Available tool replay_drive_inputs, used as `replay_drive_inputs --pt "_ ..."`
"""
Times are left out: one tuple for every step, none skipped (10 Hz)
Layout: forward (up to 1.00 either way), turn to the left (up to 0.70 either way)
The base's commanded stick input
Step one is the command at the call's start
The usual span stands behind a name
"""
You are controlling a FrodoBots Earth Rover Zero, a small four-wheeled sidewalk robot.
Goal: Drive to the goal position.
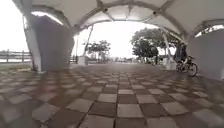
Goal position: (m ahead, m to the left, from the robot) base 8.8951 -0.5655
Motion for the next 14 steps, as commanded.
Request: replay_drive_inputs --pt "0.85 0.0" --pt "0.85 0.0" --pt "0.85 0.0" --pt "0.85 0.0" --pt "0.85 0.0" --pt "0.85 0.0" --pt "0.85 0.0" --pt "0.85 0.0" --pt "0.85 0.0" --pt "0.85 0.0" --pt "0.85 0.0" --pt "0.85 0.0" --pt "0.85 0.0" --pt "0.85 0.0"
